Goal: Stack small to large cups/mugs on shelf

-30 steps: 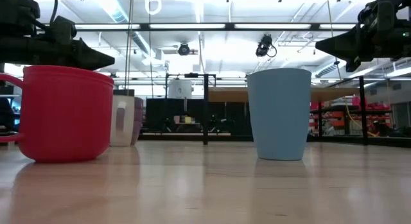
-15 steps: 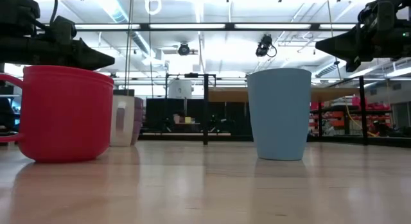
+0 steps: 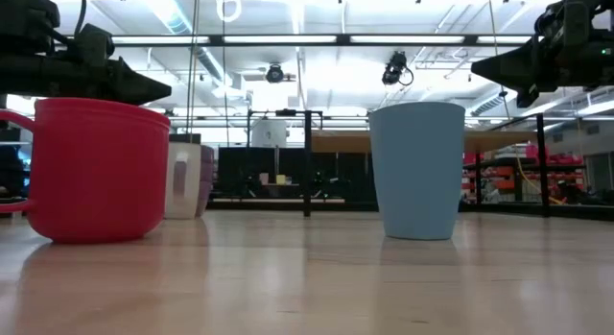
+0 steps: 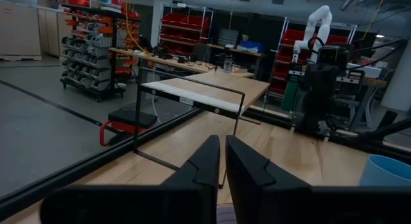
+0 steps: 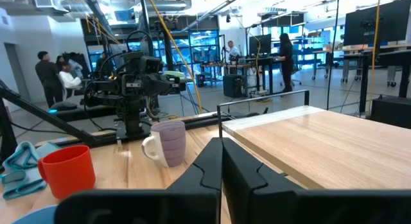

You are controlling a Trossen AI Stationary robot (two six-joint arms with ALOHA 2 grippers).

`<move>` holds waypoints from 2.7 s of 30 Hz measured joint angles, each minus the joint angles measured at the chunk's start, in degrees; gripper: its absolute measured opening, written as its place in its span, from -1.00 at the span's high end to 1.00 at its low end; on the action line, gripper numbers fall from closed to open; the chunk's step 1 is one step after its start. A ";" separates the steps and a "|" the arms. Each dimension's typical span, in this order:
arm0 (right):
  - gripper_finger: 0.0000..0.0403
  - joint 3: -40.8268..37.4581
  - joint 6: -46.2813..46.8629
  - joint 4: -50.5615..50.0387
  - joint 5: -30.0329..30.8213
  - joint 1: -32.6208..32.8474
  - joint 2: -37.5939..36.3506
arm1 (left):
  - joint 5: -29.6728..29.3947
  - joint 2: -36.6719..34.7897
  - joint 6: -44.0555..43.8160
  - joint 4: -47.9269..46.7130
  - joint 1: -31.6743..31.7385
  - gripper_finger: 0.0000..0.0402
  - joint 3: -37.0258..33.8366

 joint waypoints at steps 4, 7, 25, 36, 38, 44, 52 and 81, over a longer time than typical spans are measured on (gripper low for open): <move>0.94 -0.02 2.11 0.82 0.00 0.01 0.02 | 0.01 -0.02 -5.76 0.08 0.00 0.80 -0.01; 0.94 -0.02 5.17 2.10 0.00 0.01 0.02 | 0.01 -0.02 -11.75 0.63 0.00 0.80 -0.01; 0.94 4.30 4.35 5.43 -5.87 0.00 0.10 | 15.78 0.00 -15.07 17.18 -0.09 0.83 3.12; 0.94 21.91 2.00 -1.43 -9.46 0.04 14.57 | 15.88 5.33 -11.30 -0.96 -1.00 0.77 18.09; 0.94 25.01 1.99 -2.15 -9.88 0.04 19.80 | 15.89 7.95 -11.29 -3.80 -2.21 0.76 19.41; 0.89 35.85 1.73 -8.17 -15.52 0.08 36.41 | 13.67 17.28 -11.51 -8.68 -7.40 0.74 20.20; 0.85 47.58 1.40 -15.41 -16.52 0.08 53.91 | 3.89 24.66 -14.48 -15.42 -13.67 0.74 20.23; 0.86 58.16 -0.09 -11.95 -16.55 9.42 83.89 | -12.82 30.62 -48.10 -33.29 -49.39 0.81 20.28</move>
